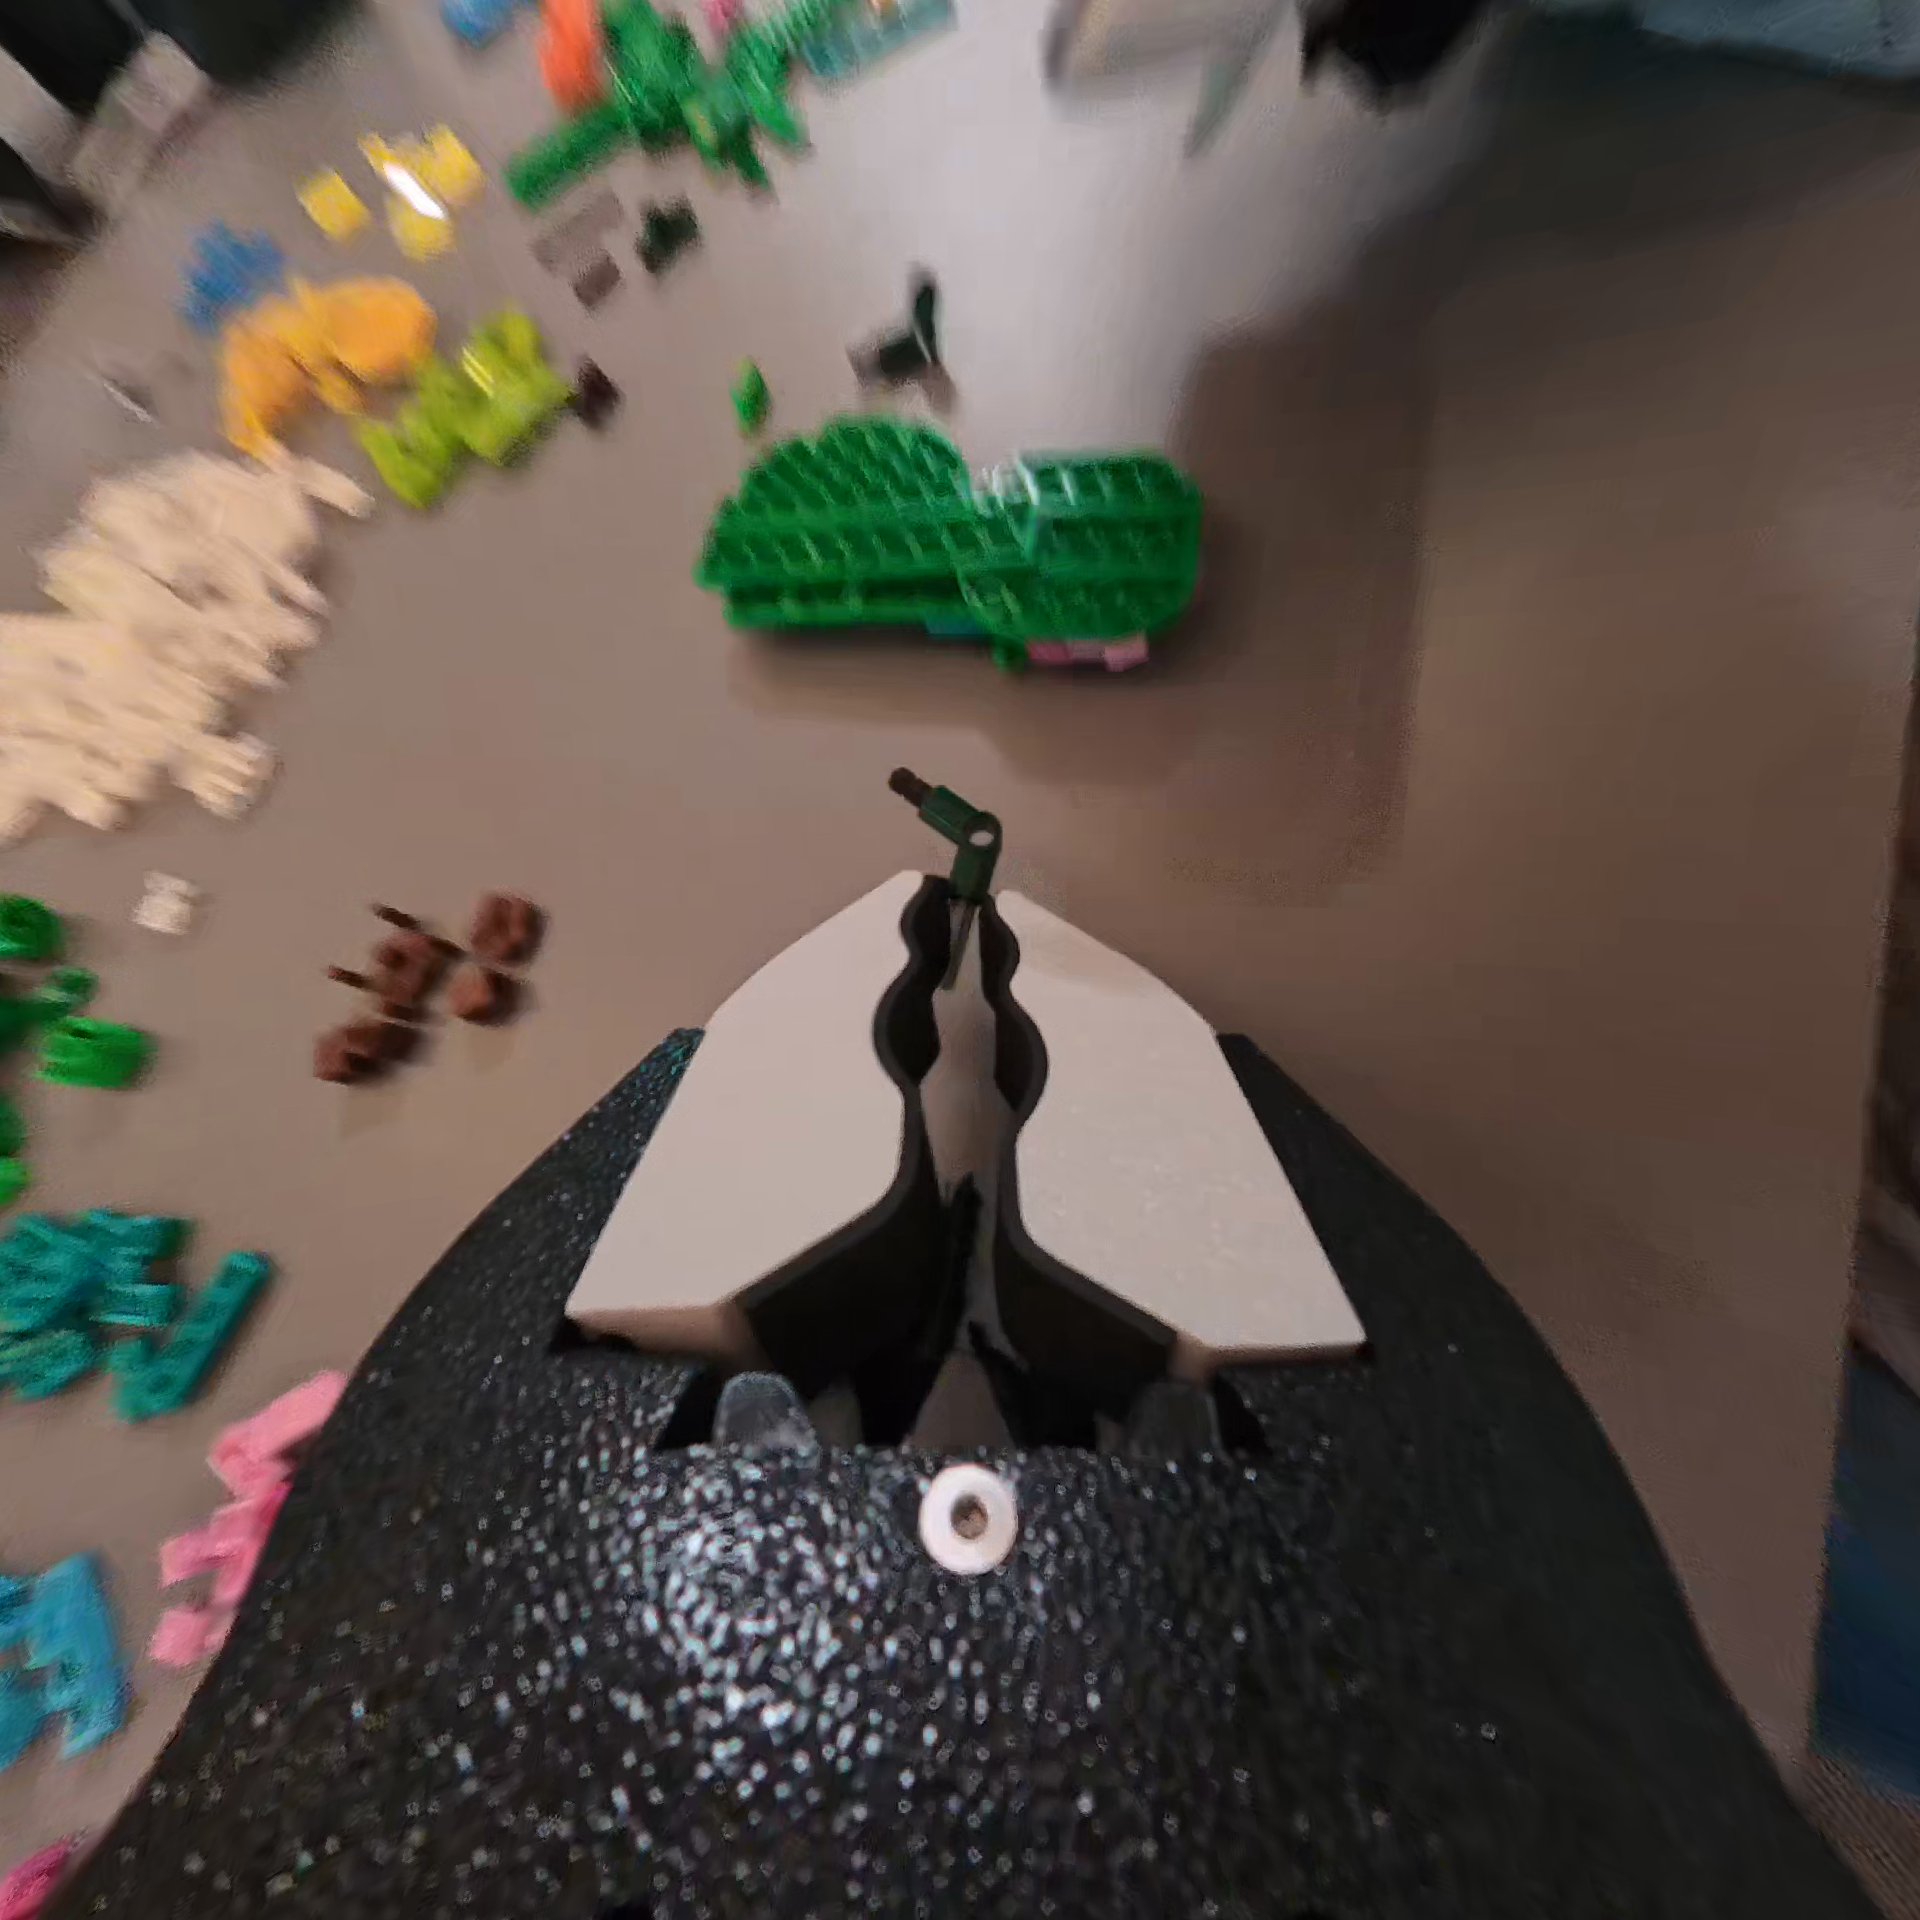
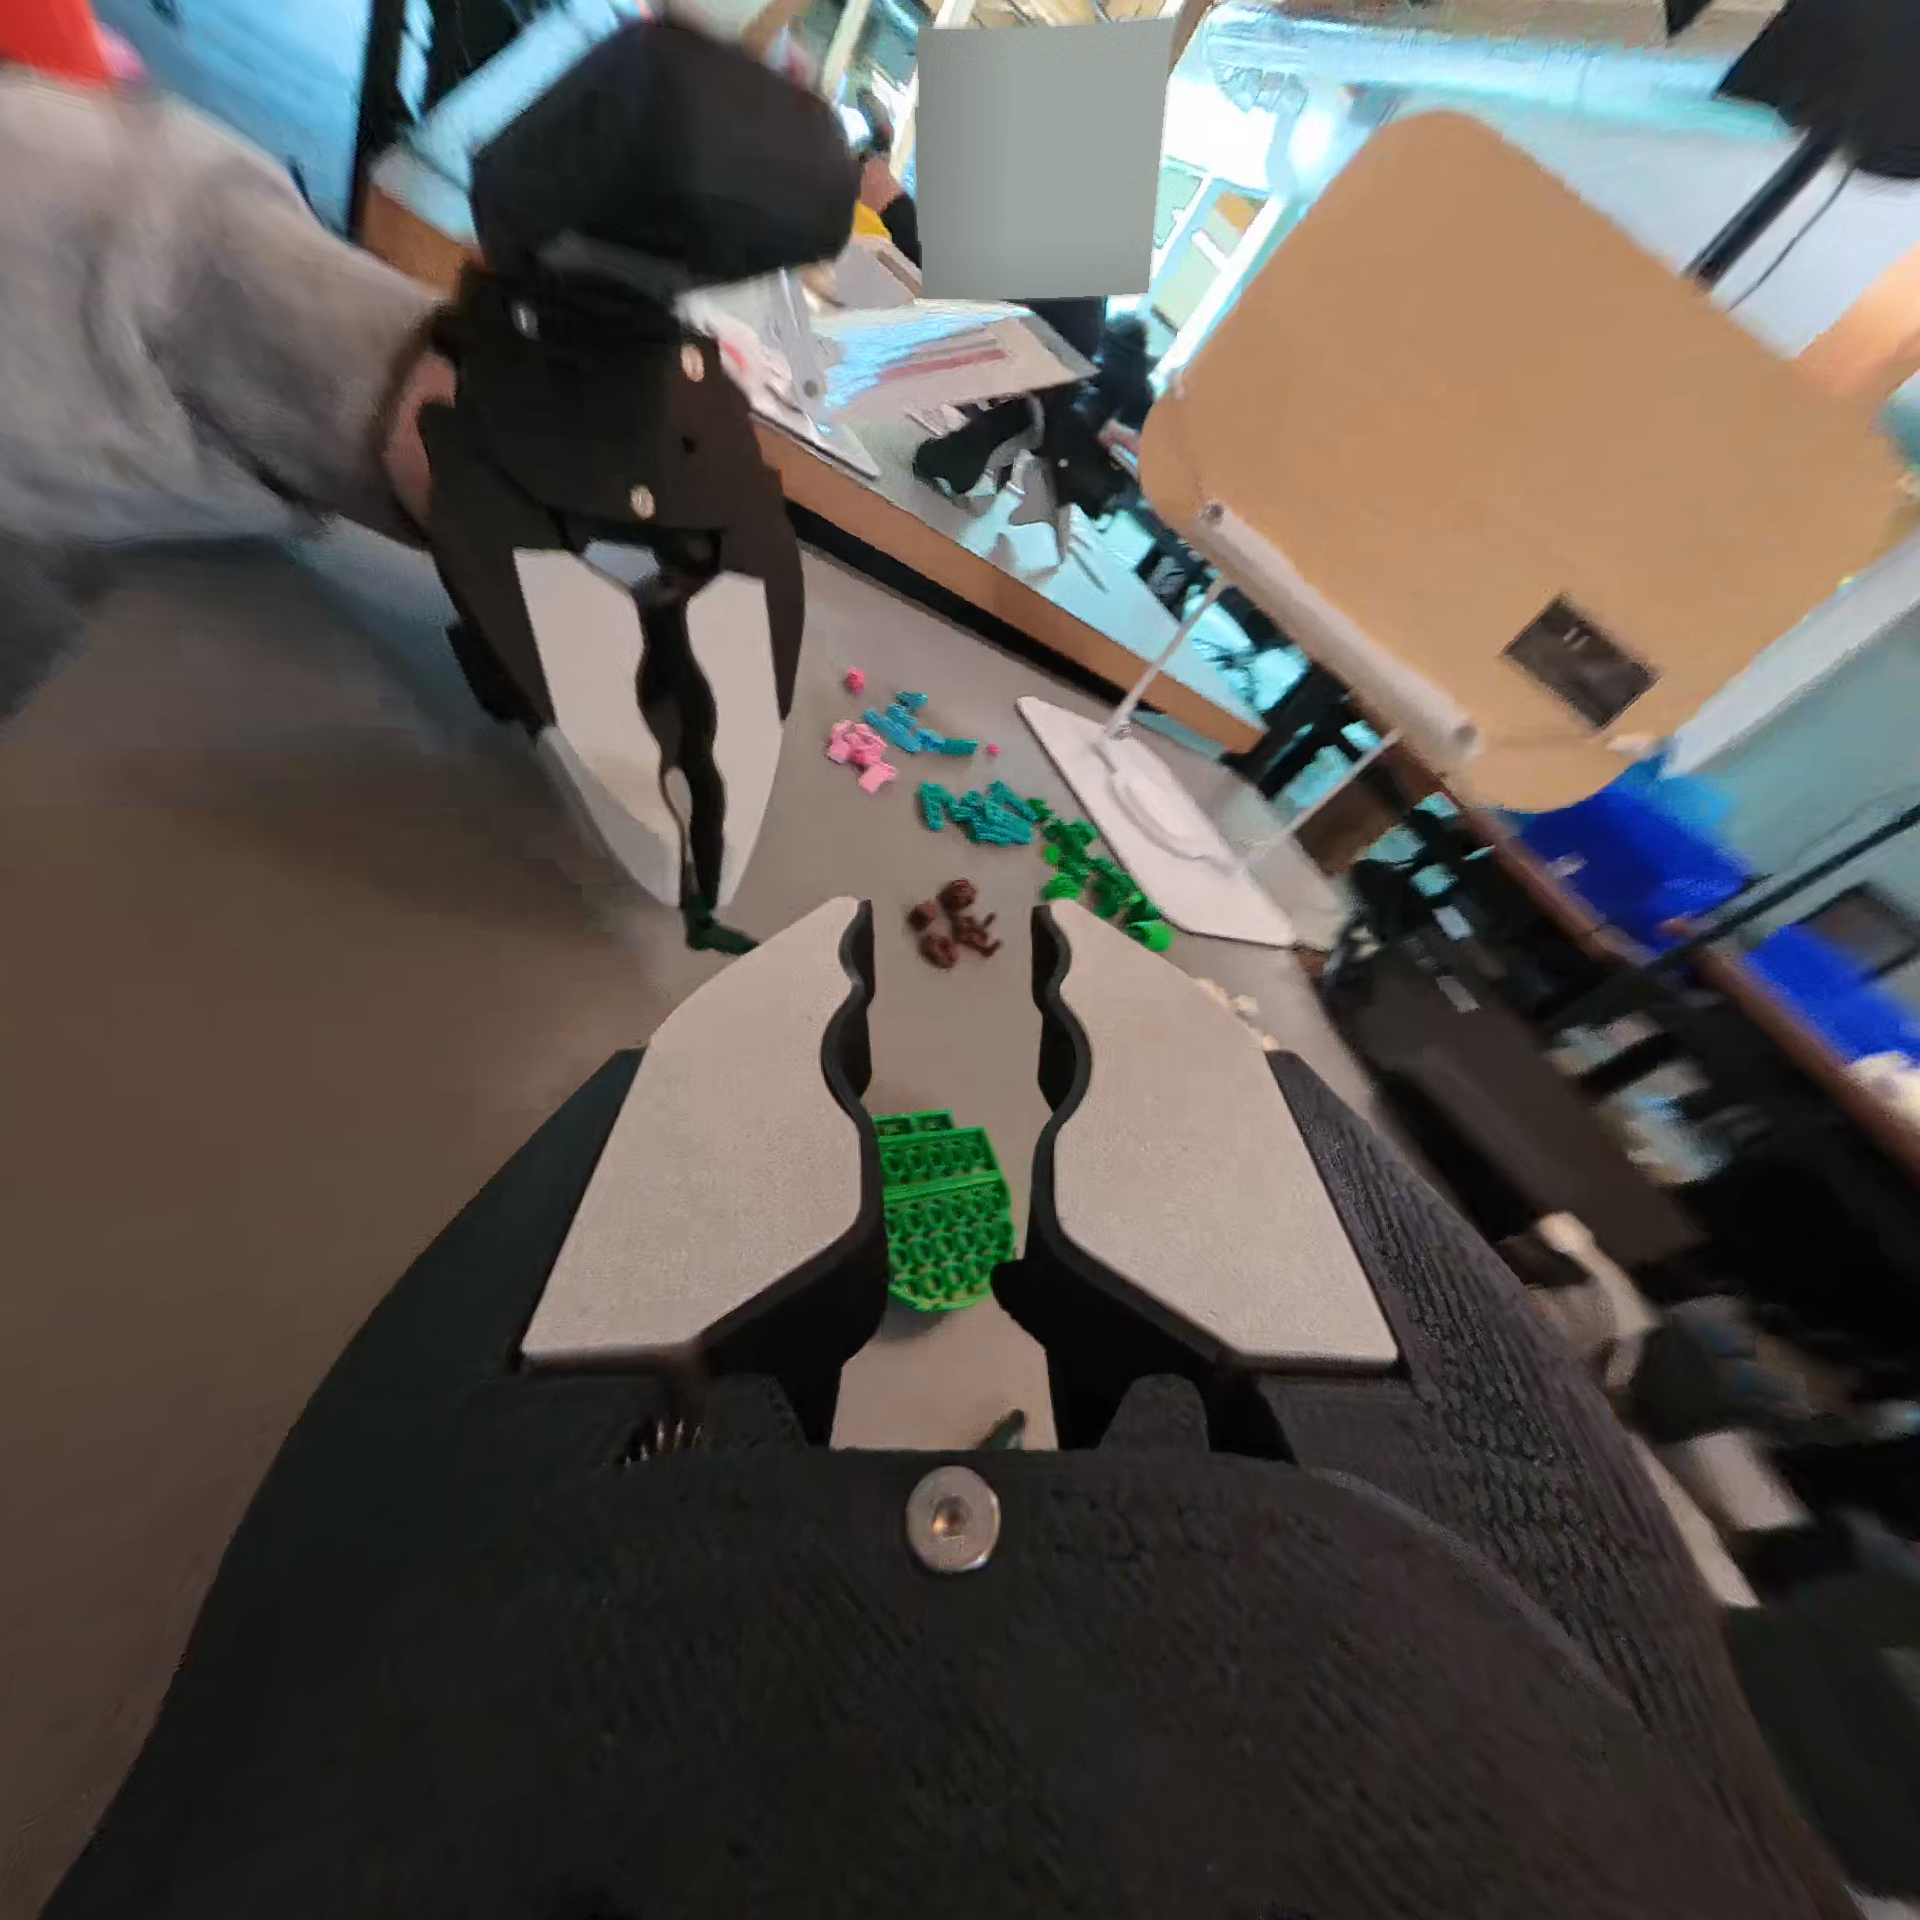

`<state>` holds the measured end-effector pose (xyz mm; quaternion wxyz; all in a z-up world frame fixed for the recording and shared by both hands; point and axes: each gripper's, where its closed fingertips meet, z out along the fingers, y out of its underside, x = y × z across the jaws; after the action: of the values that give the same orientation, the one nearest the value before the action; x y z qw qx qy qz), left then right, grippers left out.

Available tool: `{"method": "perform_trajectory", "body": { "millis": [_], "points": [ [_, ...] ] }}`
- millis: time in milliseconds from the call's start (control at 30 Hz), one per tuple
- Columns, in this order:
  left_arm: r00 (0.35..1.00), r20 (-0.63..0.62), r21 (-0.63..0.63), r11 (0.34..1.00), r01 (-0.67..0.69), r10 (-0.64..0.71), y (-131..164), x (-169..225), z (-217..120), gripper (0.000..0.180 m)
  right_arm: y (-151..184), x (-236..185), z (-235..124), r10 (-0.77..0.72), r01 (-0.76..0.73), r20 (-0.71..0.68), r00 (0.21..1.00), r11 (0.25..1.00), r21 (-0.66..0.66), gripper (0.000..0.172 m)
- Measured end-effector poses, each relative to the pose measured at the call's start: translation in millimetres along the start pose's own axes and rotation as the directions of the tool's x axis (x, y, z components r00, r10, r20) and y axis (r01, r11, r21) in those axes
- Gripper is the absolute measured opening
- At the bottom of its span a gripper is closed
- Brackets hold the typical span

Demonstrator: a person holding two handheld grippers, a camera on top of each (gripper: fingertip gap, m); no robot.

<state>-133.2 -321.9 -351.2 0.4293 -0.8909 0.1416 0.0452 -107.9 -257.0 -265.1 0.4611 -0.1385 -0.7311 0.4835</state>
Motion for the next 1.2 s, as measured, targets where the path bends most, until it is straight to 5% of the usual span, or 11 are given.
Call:
{"method": "perform_trajectory", "body": {
  "millis": [33,100,167,300,433,467,600,767,900,1200],
  "points": [
    [0.994,0.104,0.058,0.998,-0.032,0.026,-14.1,-9.3,-3.2,0.006,-2.3,-1.5,2.0,-0.057,0.057,-0.033,0.998,0.998,-0.015,0.028],
    [0.911,0.401,0.162,0.970,-0.180,0.102,-46.4,-32.6,-21.6,0.006,-6.5,2.4,6.1,0.066,-0.068,-0.074,0.995,0.997,-0.024,0.020],
    [0.823,0.545,0.225,0.917,-0.329,0.161,-75.8,-29.3,-34.5,0.006,-16.3,2.7,8.3,0.385,-0.385,0.018,0.923,0.922,0.039,0.021],
    [0.689,0.661,0.167,0.837,-0.521,0.298,-103.4,-13.2,-28.1,0.006,-31.6,13.5,4.2,0.758,-0.786,0.212,0.617,0.607,0.116,0.027],
    [0.682,0.692,0.218,0.832,-0.511,0.237,-117.5,-11.5,-20.8,0.007,-30.0,10.0,4.2,0.810,-0.854,0.283,0.514,0.513,0.083,0.020],
    [0.687,0.689,0.226,0.831,-0.508,0.233,-118.8,-11.0,-18.2,0.007,-30.2,11.8,3.1,0.811,-0.857,0.284,0.512,0.506,0.098,0.008],
    [0.716,0.665,0.258,0.836,-0.485,0.210,-120.8,-7.2,-12.2,0.007,-27.1,13.7,1.6,0.795,-0.836,0.264,0.546,0.538,0.110,0.006],
    [0.882,0.472,0.406,0.888,-0.214,-0.003,-114.1,-7.1,-6.3,0.032,-22.5,14.0,-3.0,0.759,-0.802,0.274,0.590,0.591,0.090,0.006],
    [0.950,0.301,0.483,0.872,-0.074,-0.086,-113.8,-2.3,-7.3,0.030,-20.5,11.8,-7.3,0.718,-0.760,0.283,0.636,0.646,0.069,0.006],
    [0.822,0.526,0.136,0.932,-0.336,0.220,-98.4,-3.5,10.9,0.008,-17.1,-7.8,-0.3,0.686,-0.723,0.316,0.656,0.691,0.001,0.006]
  ]
}}
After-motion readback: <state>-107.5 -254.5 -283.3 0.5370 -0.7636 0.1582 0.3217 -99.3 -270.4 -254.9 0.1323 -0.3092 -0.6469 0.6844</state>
